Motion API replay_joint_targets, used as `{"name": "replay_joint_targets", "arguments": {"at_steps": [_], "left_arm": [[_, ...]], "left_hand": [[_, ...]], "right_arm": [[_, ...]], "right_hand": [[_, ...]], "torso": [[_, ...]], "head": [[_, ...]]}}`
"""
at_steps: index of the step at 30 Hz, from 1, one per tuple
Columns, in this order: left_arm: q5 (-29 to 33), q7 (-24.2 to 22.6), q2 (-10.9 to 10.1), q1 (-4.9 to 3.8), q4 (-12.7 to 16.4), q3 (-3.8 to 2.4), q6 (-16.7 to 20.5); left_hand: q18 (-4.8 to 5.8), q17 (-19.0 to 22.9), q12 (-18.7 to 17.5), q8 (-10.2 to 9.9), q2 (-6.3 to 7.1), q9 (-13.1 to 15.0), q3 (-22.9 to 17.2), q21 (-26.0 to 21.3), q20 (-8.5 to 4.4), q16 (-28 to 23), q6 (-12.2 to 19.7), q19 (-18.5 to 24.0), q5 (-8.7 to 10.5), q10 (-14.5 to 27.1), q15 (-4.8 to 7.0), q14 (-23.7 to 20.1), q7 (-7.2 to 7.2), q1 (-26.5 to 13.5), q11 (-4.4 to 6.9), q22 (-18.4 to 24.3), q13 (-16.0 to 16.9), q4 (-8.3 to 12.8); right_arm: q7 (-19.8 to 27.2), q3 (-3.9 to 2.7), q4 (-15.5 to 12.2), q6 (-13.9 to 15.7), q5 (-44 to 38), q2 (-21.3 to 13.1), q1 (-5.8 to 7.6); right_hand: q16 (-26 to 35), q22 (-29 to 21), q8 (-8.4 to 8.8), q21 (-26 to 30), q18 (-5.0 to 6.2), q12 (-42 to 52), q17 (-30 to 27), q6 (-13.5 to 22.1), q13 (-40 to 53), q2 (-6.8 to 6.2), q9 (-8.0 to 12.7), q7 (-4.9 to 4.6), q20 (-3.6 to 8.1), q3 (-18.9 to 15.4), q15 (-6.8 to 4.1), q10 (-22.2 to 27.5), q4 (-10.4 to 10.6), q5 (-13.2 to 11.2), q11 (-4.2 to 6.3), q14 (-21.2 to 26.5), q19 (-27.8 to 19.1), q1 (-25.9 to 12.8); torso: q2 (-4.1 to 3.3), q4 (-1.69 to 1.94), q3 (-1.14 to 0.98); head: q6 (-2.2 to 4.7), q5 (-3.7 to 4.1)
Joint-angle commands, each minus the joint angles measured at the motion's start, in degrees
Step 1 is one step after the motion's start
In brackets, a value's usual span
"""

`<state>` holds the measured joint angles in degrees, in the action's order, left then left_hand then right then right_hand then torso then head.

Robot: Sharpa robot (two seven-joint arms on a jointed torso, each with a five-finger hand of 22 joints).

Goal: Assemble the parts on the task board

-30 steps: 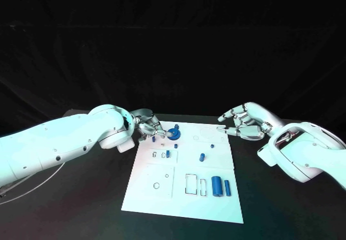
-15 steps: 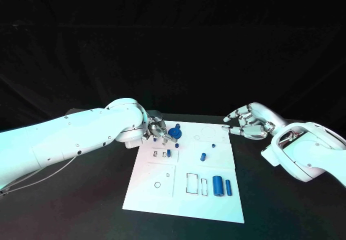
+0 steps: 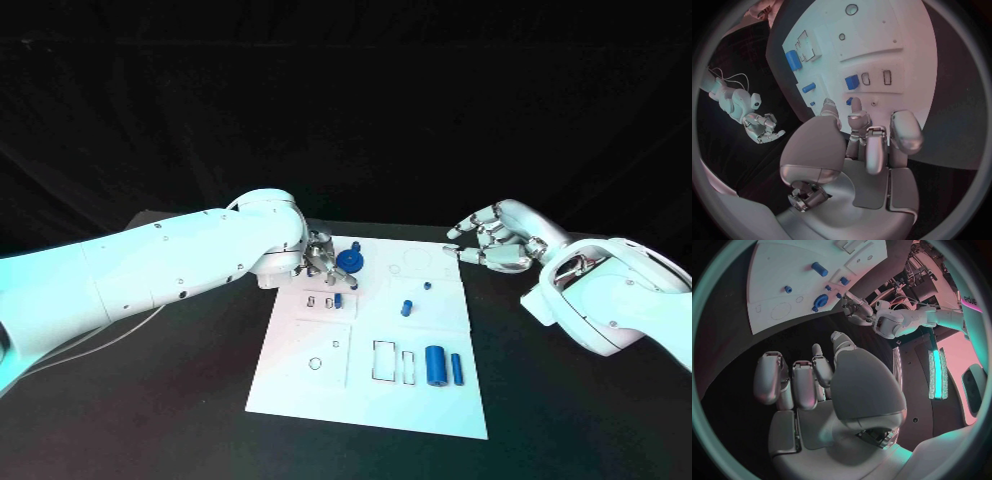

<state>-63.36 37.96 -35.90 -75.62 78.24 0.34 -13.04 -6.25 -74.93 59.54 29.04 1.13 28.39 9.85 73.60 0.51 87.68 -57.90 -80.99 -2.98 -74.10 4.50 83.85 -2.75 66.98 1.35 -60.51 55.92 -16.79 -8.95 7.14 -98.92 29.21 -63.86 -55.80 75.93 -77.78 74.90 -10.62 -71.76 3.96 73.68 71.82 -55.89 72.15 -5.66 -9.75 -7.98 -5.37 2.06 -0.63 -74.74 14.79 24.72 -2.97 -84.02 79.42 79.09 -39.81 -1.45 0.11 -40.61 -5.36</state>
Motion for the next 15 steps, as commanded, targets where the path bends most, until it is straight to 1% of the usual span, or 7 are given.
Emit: {"name": "replay_joint_targets", "arguments": {"at_steps": [1,4,6,8,10,13,15], "left_arm": [[-0.1,0.0,0.7,-0.07,-0.8,0.09,-2.2],[0.1,-0.1,1.1,-0.06,-1.3,0.19,-2.2],[0.2,-0.2,1.3,-0.04,-1.8,0.31,-2.4],[0.2,-0.3,1.4,-0.02,-2.1,0.40,-2.5],[0.2,-0.5,1.5,0.00,-2.5,0.48,-2.8],[0.3,-0.7,1.6,0.05,-2.8,0.55,-3.0],[0.3,-0.8,1.6,0.07,-3.1,0.58,-3.0]], "left_hand": [[1.09,-11.7,-0.3,0.4,0.18,0.5,0.4,0.3,0.14,0.0,0.7,0.2,0.02,0.5,0.20,5.1,-0.02,-1.7,-0.12,-0.1,-0.1,-0.1],[1.09,-11.7,-0.3,0.4,0.26,0.7,0.4,0.4,0.16,0.0,0.8,0.2,0.01,0.5,0.19,5.1,-0.03,-2.0,-0.13,-0.1,-0.1,-0.1],[1.08,-11.7,-0.4,0.5,0.29,0.7,0.3,0.4,0.17,0.0,0.8,0.2,0.01,0.5,0.18,5.1,-0.03,-2.1,-0.13,-0.1,-0.2,-0.1],[1.10,-11.8,-0.5,0.5,0.26,0.8,0.3,0.4,0.17,0.1,0.8,0.2,0.01,0.6,0.18,5.1,-0.03,-2.1,-0.13,-0.2,-0.4,0.0],[1.11,-11.9,-0.5,0.5,0.20,0.8,0.2,0.5,0.18,0.1,0.9,0.2,0.00,0.7,0.18,5.1,-0.03,-2.1,-0.13,-0.3,-0.4,0.0],[1.10,-11.9,-0.6,0.5,0.16,0.9,0.1,0.5,0.19,0.1,0.9,0.2,0.00,0.7,0.18,5.1,-0.03,-2.0,-0.13,-0.3,-0.4,0.0],[1.10,-11.9,-0.7,0.5,0.15,0.9,0.1,0.5,0.19,0.2,0.9,0.2,0.00,0.7,0.17,5.2,-0.03,-2.0,-0.13,-0.3,-0.5,0.1]], "right_arm": [[-0.3,-0.01,0.1,0.1,-0.9,0.3,-0.06],[-0.2,-0.01,0.2,0.2,-0.9,0.5,-0.08],[-0.2,-0.01,0.2,0.2,-0.9,0.6,-0.10],[-0.2,-0.01,0.2,0.3,-0.9,0.6,-0.10],[-0.1,-0.01,0.2,0.2,-0.9,0.7,-0.11],[-0.1,-0.01,0.3,0.1,-0.9,0.8,-0.13],[-0.1,-0.01,0.3,0.1,-0.9,0.9,-0.15]], "right_hand": [[0.2,3.4,-0.30,0.2,0.40,0.3,0.0,-0.1,-0.1,0.02,-0.1,0.15,0.26,-0.1,-0.52,-0.4,0.2,0.0,-0.08,-1.8,0.0,-0.4],[0.2,3.4,-0.30,0.3,0.42,0.2,-0.1,-0.1,-0.1,0.03,-0.1,0.15,0.26,-0.1,-0.52,-0.4,0.2,0.1,-0.08,-1.7,-0.1,-0.4],[0.3,3.4,-0.30,0.3,0.42,0.2,-0.1,-0.1,-0.1,0.04,-0.1,0.15,0.26,-0.1,-0.52,-0.4,0.2,0.1,-0.08,-1.7,-0.1,-0.4],[0.3,3.4,-0.29,0.3,0.42,0.2,-0.1,0.0,-0.1,0.05,-0.1,0.15,0.27,-0.1,-0.53,-0.4,0.2,0.3,-0.07,-1.8,-0.1,-0.4],[0.3,3.4,-0.29,0.3,0.42,0.2,-0.1,0.0,-0.1,0.05,-0.1,0.15,0.27,-0.1,-0.53,-0.4,0.2,0.3,-0.07,-1.8,-0.1,-0.4],[0.1,3.5,-0.30,0.1,0.36,0.4,0.2,0.0,0.0,0.06,-0.1,0.15,0.27,-0.1,-0.53,-0.5,0.2,0.4,-0.06,-1.8,0.1,-0.4],[0.1,3.5,-0.30,0.1,0.36,0.4,0.2,0.0,0.0,0.07,-0.1,0.16,0.28,0.0,-0.53,-0.5,0.2,0.5,-0.06,-1.8,0.1,-0.4]], "torso": [[-0.12,-0.08,0.00],[-0.26,-0.21,0.05],[-0.26,-0.19,0.04],[-0.34,-0.22,0.08],[-0.35,-0.17,0.07],[-0.41,-0.24,0.07],[-0.53,-0.30,0.07]], "head": [[-0.18,-0.11],[-0.28,-0.18],[-0.37,-0.17],[-0.44,-0.21],[-0.59,-0.11],[-0.99,0.14],[-0.96,0.08]]}}
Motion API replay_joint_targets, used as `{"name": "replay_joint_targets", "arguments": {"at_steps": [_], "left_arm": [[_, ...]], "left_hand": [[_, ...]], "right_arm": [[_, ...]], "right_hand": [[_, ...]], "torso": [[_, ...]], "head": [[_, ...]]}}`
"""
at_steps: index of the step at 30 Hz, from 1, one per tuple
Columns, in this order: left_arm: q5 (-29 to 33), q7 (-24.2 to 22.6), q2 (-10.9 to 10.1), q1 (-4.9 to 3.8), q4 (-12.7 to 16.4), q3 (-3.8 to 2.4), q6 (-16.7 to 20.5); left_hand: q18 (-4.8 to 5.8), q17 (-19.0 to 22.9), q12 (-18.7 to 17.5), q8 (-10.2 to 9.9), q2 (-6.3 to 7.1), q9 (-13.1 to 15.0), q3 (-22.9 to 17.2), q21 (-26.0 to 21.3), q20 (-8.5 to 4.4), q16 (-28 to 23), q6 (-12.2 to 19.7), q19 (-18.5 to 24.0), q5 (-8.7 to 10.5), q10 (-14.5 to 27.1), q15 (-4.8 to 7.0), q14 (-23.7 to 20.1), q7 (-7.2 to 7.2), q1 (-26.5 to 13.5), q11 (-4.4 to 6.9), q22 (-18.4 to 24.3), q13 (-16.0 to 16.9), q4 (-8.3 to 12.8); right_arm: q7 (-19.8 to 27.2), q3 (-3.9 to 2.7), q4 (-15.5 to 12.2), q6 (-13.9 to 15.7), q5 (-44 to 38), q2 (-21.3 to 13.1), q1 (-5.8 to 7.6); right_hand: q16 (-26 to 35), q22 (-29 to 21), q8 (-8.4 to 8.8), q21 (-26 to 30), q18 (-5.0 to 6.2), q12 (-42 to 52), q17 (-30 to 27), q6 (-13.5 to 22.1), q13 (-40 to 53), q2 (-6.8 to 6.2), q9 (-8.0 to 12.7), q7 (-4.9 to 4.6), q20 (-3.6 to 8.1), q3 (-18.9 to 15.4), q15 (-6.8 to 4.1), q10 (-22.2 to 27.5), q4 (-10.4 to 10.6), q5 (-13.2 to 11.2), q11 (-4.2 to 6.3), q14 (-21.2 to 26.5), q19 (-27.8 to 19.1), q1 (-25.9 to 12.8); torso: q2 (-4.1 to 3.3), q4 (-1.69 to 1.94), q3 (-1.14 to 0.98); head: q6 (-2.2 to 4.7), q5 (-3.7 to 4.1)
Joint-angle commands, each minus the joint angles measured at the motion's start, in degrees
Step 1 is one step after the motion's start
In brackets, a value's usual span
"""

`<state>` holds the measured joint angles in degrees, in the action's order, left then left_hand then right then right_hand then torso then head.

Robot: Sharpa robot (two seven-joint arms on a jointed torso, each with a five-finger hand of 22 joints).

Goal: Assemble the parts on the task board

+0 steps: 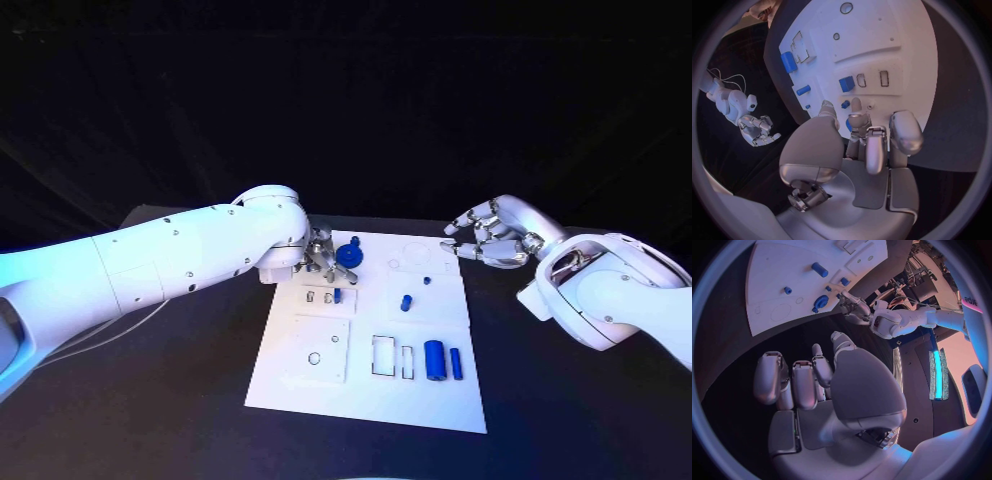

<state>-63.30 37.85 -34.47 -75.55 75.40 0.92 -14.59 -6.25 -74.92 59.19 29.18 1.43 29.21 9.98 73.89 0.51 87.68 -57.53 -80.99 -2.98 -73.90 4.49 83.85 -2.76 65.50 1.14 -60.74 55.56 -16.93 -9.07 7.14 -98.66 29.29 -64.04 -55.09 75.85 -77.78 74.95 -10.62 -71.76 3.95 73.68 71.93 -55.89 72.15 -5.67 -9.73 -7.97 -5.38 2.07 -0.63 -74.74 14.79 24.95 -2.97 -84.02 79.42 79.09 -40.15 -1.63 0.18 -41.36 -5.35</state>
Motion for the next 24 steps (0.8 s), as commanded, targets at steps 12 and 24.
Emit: {"name": "replay_joint_targets", "arguments": {"at_steps": [12,24], "left_arm": [[0.7,-1.3,0.6,0.36,-1.5,0.26,-2.2],[0.6,-2.1,0.5,0.50,-1.4,0.40,-4.8]], "left_hand": [[1.13,-12.0,-0.3,0.4,-0.27,0.2,-0.2,0.3,0.21,0.2,0.6,0.2,0.00,0.5,0.17,5.2,-0.02,-0.3,0.07,-0.2,-0.1,0.2],[1.19,-12.6,-0.2,0.6,-0.83,0.7,-0.6,0.6,0.27,0.6,0.7,0.2,0.01,0.5,0.15,5.4,0.00,0.4,0.07,-0.7,0.1,0.3]], "right_arm": [[0.1,-0.01,0.1,0.0,-0.6,0.5,-0.12],[-0.2,-0.01,0.3,-0.4,-0.5,0.7,-0.17]], "right_hand": [[0.2,3.4,-0.32,0.2,0.38,0.4,0.0,0.0,0.0,0.09,-0.1,0.16,0.29,0.0,-0.54,-0.5,0.2,0.3,-0.05,-1.8,0.1,-0.3],[-0.1,3.9,-0.31,-0.5,0.20,0.3,0.4,0.1,0.0,0.15,-0.1,0.15,0.31,0.1,-0.56,-0.4,0.1,0.5,-0.05,-1.9,0.5,-0.2]], "torso": [[-0.30,-0.14,0.00],[-0.32,-0.15,0.00]], "head": [[-0.67,0.15],[-0.92,0.00]]}}
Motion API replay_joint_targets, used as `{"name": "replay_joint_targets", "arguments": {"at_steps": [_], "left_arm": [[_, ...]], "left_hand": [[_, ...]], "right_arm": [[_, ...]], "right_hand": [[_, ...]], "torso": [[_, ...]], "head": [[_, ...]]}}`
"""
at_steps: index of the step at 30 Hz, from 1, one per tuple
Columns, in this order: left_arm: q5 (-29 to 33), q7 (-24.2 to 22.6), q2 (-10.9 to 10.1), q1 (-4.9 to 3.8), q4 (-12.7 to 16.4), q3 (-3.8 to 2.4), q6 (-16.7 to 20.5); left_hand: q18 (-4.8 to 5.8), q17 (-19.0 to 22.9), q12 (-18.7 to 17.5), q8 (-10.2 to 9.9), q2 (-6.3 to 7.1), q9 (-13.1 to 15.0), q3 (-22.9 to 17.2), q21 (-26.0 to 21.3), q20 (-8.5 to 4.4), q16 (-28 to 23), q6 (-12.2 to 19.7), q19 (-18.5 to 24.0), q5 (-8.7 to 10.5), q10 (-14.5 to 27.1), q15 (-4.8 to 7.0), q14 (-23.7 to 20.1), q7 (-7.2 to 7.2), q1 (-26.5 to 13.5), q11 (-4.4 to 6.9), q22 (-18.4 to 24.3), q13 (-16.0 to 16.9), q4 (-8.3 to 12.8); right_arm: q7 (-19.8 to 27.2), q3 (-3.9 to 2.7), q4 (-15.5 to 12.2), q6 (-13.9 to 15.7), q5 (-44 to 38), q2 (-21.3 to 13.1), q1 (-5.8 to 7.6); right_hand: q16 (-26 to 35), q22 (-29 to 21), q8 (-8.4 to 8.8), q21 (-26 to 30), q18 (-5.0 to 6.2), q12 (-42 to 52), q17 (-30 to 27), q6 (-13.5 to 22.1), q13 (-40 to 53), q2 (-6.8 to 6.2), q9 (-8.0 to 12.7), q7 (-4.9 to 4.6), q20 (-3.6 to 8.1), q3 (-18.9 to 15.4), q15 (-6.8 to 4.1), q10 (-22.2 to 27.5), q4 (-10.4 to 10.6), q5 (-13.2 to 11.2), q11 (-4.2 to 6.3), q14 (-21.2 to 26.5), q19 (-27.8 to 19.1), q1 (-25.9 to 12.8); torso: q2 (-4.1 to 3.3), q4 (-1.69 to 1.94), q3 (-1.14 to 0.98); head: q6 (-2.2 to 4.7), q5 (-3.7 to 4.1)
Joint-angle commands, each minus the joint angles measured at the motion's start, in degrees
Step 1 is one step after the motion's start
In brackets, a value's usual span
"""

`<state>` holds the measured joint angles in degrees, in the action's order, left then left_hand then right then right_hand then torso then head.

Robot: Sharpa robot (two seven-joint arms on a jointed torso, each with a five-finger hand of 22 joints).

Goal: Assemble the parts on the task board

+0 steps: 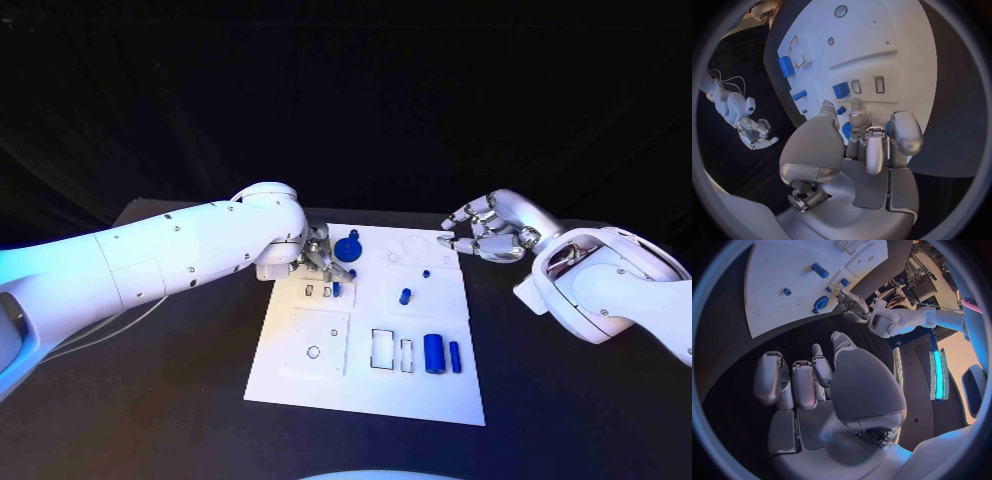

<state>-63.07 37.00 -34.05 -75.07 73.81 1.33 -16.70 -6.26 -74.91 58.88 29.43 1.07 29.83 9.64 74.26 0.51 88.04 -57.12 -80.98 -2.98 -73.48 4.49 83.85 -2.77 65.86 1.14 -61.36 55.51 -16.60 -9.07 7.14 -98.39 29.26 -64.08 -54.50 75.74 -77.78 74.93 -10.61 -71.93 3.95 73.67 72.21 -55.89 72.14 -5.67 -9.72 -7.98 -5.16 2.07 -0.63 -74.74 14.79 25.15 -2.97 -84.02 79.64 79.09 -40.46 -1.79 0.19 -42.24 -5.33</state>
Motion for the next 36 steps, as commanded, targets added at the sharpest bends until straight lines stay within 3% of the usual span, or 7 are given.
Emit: {"name": "replay_joint_targets", "arguments": {"at_steps": [1,18,36], "left_arm": [[0.4,-1.4,0.1,0.03,0.2,0.00,-2.9],[1.0,-2.4,-0.1,0.08,0.4,0.05,-4.6],[1.2,-2.4,-0.1,0.09,0.0,0.05,-3.8]], "left_hand": [[1.19,-12.6,0.2,0.4,-0.56,0.2,-0.3,0.3,0.28,0.2,0.3,0.2,0.01,0.0,0.15,5.4,0.02,0.1,0.08,-0.1,0.2,0.0],[1.22,-12.7,0.4,0.6,-1.47,0.7,-0.5,0.6,0.32,0.3,0.3,0.3,0.02,-0.2,0.16,5.4,0.06,0.7,0.11,-0.5,0.5,0.0],[1.15,-12.6,0.2,0.7,-3.08,1.6,-0.7,0.7,0.39,0.2,0.7,0.6,0.02,-0.1,0.16,5.4,0.07,3.2,0.12,-0.4,0.4,0.6]], "right_arm": [[-0.2,-0.01,0.1,-0.4,-0.5,0.1,-0.07],[-0.8,-0.01,1.0,-0.8,-0.5,0.8,-0.58],[-0.9,-0.01,1.0,-0.8,-0.5,0.9,-0.67]], "right_hand": [[-0.1,3.9,-0.31,-0.4,0.20,0.3,0.1,0.1,0.0,0.15,-0.1,0.15,0.09,0.1,-0.56,-0.4,0.1,0.3,-0.04,-1.9,0.3,-0.2],[0.0,3.8,-0.28,-0.2,0.24,0.2,0.0,0.2,-0.1,0.25,-0.1,0.13,0.11,0.2,-0.57,-0.4,0.1,0.5,-0.06,-1.9,0.3,-0.1],[0.0,3.8,-0.31,-0.1,0.23,0.3,0.0,0.3,-0.1,0.46,0.0,0.09,0.13,0.5,-0.56,-0.4,0.1,1.3,-0.07,-2.0,0.4,0.2]], "torso": [[-0.01,0.01,-0.01],[-0.07,0.03,-0.05],[-0.10,-0.01,-0.08]], "head": [[-0.06,-0.07],[-0.17,-0.16],[-0.27,-0.17]]}}
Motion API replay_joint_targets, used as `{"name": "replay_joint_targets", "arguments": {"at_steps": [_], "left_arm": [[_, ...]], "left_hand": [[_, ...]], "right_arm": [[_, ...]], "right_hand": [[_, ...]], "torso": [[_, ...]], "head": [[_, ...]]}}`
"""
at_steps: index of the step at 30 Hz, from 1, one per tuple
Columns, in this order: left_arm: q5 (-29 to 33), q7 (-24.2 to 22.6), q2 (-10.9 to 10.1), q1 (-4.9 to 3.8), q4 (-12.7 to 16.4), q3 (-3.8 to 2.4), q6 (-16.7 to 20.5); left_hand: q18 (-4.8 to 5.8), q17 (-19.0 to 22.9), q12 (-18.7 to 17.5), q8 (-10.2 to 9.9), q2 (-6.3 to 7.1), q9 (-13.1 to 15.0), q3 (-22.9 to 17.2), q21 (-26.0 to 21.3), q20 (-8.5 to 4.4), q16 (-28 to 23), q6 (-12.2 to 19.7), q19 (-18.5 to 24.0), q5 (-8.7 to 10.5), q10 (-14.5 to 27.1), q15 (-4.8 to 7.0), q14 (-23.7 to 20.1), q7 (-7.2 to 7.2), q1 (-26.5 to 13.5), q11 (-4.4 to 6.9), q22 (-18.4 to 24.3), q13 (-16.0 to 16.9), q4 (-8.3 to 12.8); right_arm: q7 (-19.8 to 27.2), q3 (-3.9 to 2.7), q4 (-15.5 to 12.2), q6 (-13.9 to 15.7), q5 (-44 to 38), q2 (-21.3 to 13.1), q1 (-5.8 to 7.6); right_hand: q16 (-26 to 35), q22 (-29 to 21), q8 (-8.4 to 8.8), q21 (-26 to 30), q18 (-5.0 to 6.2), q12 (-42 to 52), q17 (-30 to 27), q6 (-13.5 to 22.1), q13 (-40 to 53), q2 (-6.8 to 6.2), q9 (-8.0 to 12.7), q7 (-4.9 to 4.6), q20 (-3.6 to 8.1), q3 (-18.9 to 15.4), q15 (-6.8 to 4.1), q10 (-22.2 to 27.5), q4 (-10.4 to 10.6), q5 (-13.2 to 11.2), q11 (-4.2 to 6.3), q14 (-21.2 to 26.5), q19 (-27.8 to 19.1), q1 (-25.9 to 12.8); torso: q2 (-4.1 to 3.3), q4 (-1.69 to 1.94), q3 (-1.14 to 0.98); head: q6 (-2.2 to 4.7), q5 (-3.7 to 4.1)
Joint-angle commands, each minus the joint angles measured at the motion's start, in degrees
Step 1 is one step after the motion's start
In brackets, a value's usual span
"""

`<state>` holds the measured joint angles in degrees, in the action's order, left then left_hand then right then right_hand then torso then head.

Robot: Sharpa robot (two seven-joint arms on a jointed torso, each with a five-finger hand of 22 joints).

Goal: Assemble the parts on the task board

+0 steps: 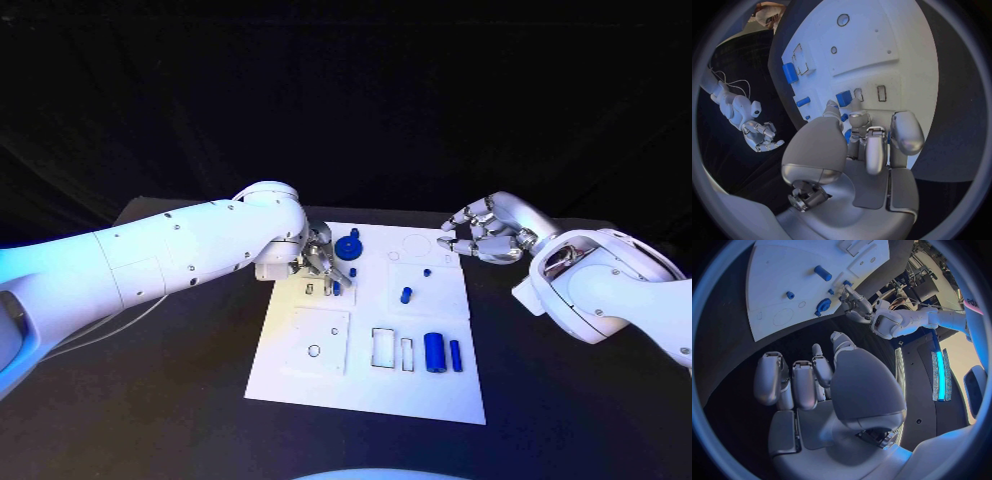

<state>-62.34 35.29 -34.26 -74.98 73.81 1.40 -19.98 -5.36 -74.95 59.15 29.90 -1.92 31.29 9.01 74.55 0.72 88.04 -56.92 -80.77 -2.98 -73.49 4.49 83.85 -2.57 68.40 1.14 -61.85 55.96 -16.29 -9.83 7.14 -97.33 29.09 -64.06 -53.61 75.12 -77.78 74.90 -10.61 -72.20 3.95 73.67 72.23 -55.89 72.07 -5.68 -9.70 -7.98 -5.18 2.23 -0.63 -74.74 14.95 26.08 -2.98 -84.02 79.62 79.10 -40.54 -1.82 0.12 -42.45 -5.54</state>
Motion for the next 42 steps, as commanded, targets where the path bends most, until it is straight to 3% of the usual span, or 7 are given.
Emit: {"name": "replay_joint_targets", "arguments": {"at_steps": [1,4,28,36,42], "left_arm": [[0.5,-0.8,0.1,0.00,0.0,-0.02,-0.6],[0.6,-0.8,0.1,0.00,0.0,-0.02,-0.8],[1.9,-0.7,0.1,0.00,-0.1,-0.02,-1.0],[3.2,-0.7,0.0,0.00,-0.1,-0.01,-1.2],[3.7,-0.6,0.0,0.00,-0.1,-0.01,-1.2]], "left_hand": [[0.25,-12.6,-0.1,0.3,-0.13,0.3,-0.1,0.4,0.19,0.2,0.5,0.5,0.02,-0.1,0.16,5.4,-0.14,1.1,0.13,0.0,-0.1,0.4],[0.23,-12.6,-0.3,0.3,-0.27,0.6,-0.2,0.4,0.23,0.2,0.6,0.6,0.02,0.0,0.14,5.3,-0.16,2.6,0.11,0.0,-0.2,0.8],[0.24,-12.6,-0.3,0.3,-0.43,0.7,-0.2,0.5,0.26,0.2,0.6,0.6,0.03,0.0,0.13,5.4,-0.18,2.8,0.10,0.0,-0.2,0.7],[0.15,-12.7,-1.1,0.0,-2.22,1.1,-1.5,0.4,0.34,0.2,0.8,1.0,-0.01,0.4,0.15,5.4,-0.15,5.5,0.14,0.2,-0.9,1.5],[0.14,-12.7,-1.7,-0.4,-2.44,1.0,-2.0,0.3,0.36,0.2,1.0,1.1,-0.01,0.7,0.10,5.4,-0.22,6.4,0.08,0.3,-1.4,1.7]], "right_arm": [[-0.1,-0.01,0.0,-0.6,-0.5,0.1,-0.05],[-0.2,-0.01,0.0,-0.6,-0.5,0.1,-0.05],[-0.1,-0.01,0.1,-0.4,-0.5,0.2,-0.10],[-0.1,-0.01,0.1,-0.5,-0.5,0.2,-0.13],[-0.1,-0.01,0.1,-0.4,-0.5,0.3,-0.14]], "right_hand": [[0.0,3.9,-0.31,0.1,0.23,0.3,0.0,0.3,0.0,0.47,0.0,0.09,0.14,0.3,-0.56,-0.4,-0.1,0.4,-0.07,-2.0,0.4,0.2],[0.0,3.9,-0.31,0.1,0.23,0.3,0.0,0.3,0.0,0.47,0.0,0.09,0.14,0.3,-0.56,-0.4,-0.1,0.4,-0.07,-2.0,0.4,0.2],[0.1,3.8,-0.35,0.2,0.23,0.3,0.0,0.3,0.0,0.48,0.0,0.06,0.15,0.3,-0.55,-0.4,0.0,0.6,-0.10,-2.0,0.4,0.0],[0.1,3.9,-0.36,0.2,0.22,0.3,0.0,0.3,0.0,0.45,0.0,0.05,0.14,0.3,-0.54,-0.4,0.1,0.7,-0.11,-2.0,0.4,-0.1],[0.1,3.9,-0.36,0.2,0.22,0.3,0.0,0.3,0.0,0.45,0.0,0.05,0.14,0.3,-0.54,-0.4,0.1,0.7,-0.11,-2.0,0.4,-0.1]], "torso": [[-0.02,0.03,0.00],[-0.01,0.04,0.01],[-0.05,0.04,0.01],[-0.03,0.03,-0.04],[-0.03,0.03,-0.02]], "head": [[-0.07,0.04],[-0.11,0.06],[-0.13,0.02],[-0.24,-0.06],[-0.20,-0.08]]}}
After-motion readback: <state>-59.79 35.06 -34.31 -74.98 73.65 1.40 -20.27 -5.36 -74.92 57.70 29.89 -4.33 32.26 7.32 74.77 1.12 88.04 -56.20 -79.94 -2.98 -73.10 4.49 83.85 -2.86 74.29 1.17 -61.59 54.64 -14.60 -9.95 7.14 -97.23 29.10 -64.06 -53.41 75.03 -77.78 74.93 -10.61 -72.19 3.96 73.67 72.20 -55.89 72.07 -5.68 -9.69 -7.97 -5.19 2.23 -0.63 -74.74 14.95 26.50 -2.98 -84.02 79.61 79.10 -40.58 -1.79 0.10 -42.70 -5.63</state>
